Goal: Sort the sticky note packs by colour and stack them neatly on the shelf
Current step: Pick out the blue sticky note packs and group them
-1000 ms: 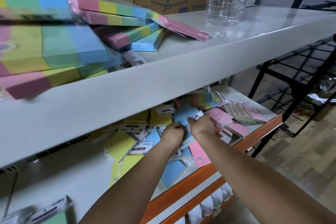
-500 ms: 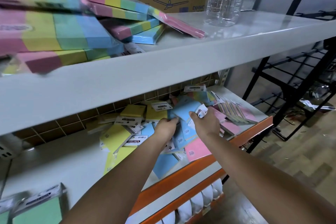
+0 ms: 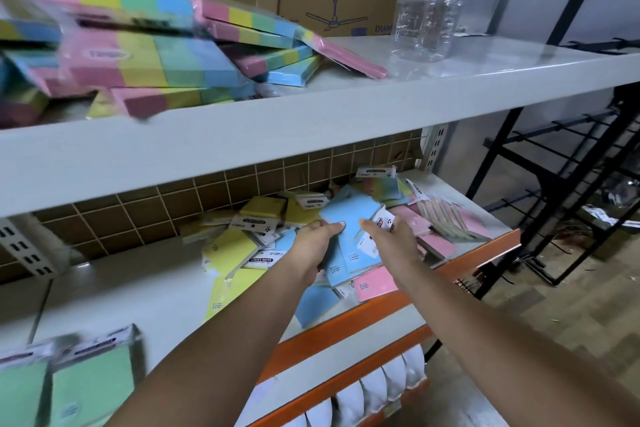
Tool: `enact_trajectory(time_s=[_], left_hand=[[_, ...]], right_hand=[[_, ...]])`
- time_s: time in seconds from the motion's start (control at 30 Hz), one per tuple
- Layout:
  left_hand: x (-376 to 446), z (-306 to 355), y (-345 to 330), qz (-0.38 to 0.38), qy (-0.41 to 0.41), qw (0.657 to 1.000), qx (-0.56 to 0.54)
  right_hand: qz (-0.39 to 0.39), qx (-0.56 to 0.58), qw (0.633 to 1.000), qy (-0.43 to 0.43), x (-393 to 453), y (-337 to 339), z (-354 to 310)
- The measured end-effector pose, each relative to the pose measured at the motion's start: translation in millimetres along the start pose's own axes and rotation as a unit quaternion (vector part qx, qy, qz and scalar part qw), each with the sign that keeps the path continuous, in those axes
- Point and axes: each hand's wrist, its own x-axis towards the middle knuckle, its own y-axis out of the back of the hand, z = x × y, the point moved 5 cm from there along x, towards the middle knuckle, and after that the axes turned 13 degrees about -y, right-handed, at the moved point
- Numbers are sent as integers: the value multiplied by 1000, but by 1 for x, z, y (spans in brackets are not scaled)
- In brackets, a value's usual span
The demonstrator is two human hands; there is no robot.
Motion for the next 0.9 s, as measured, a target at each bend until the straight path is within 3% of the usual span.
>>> enact_trajectory(time_s=[0.13, 0.37, 0.7, 0.9], left_hand=[[-13, 3, 15, 4, -4, 1000, 15], [-55, 7, 48, 18, -22, 999, 24], [-117, 2, 103, 137, -50, 988, 40], [-169, 0, 138, 194, -65, 978, 35]], right_hand=[[-55, 39, 998, -19, -5, -9, 4], [-112, 2, 994, -3, -32, -31, 7], [-188, 2, 981, 41, -79, -75, 15], [-246, -1, 969, 26, -118, -107, 21]])
